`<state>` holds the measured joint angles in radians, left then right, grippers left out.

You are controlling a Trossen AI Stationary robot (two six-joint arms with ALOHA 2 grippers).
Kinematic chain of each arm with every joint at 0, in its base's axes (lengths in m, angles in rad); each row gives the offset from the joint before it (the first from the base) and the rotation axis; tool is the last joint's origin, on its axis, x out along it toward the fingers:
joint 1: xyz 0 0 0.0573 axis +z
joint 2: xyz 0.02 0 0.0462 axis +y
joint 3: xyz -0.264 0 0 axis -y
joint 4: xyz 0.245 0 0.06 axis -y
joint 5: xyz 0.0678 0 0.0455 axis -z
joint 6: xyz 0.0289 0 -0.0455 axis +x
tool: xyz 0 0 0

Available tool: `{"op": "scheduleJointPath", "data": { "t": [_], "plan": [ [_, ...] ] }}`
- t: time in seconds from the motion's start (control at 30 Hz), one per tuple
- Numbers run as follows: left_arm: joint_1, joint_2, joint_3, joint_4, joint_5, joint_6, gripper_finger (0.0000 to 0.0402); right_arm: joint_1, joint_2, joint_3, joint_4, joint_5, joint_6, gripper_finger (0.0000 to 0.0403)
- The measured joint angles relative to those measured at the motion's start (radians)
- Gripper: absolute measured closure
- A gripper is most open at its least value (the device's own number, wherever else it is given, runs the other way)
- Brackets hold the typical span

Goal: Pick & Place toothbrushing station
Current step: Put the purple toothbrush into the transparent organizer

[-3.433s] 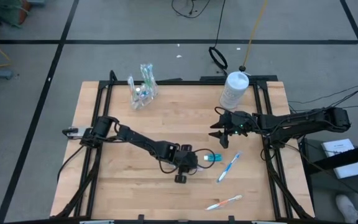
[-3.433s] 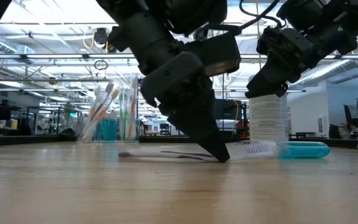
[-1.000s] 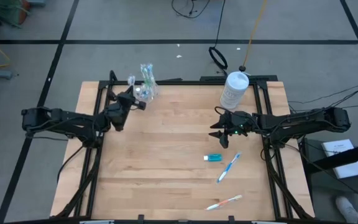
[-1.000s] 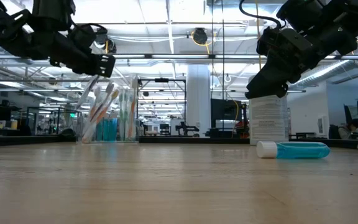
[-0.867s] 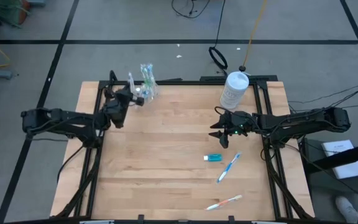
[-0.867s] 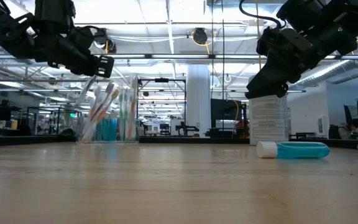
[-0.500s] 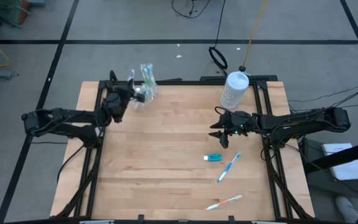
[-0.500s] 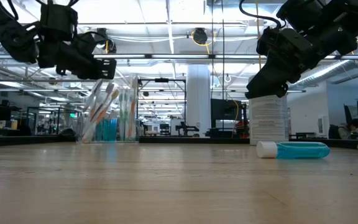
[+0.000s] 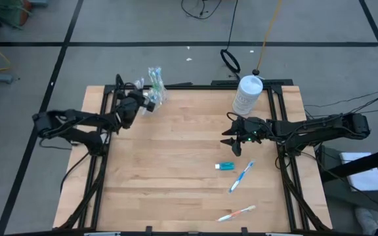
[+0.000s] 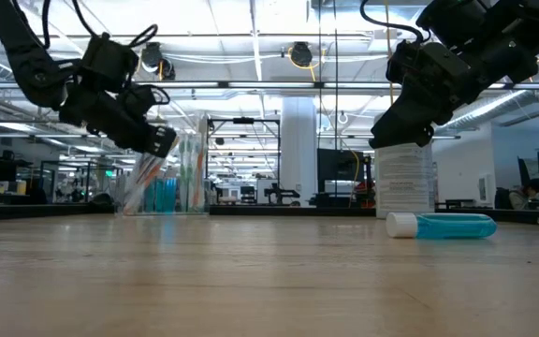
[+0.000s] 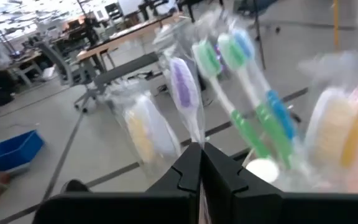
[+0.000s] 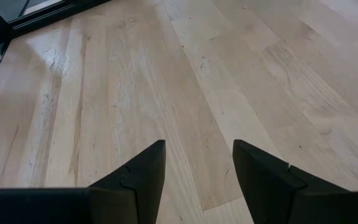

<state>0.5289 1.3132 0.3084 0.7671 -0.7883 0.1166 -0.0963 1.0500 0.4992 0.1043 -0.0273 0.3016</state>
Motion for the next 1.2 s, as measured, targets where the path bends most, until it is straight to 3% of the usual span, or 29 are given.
{"op": "scheduleJointPath", "data": {
  "t": [0.23, 0.43, 0.97, 1.2],
  "plan": [
    [-0.025, 0.009, 0.000, -0.013, -0.014, -0.010, 0.0398, 0.000, 0.000, 0.000, 0.000, 0.000, 0.000, 0.0220],
    [-0.087, 0.009, 0.000, -0.033, -0.023, -0.015, 0.0378, 0.000, 0.000, 0.000, 0.000, 0.000, 0.000, 0.0220],
    [-0.193, 0.009, 0.000, -0.303, -0.136, -0.234, 0.0375, 0.000, 0.000, 0.000, 0.000, 0.000, 0.000, 0.0220],
    [-0.201, 0.009, 0.000, -0.311, -0.139, -0.169, 0.0368, -0.002, 0.001, 0.000, 0.046, 0.060, -0.027, 0.0220]
  ]
}}
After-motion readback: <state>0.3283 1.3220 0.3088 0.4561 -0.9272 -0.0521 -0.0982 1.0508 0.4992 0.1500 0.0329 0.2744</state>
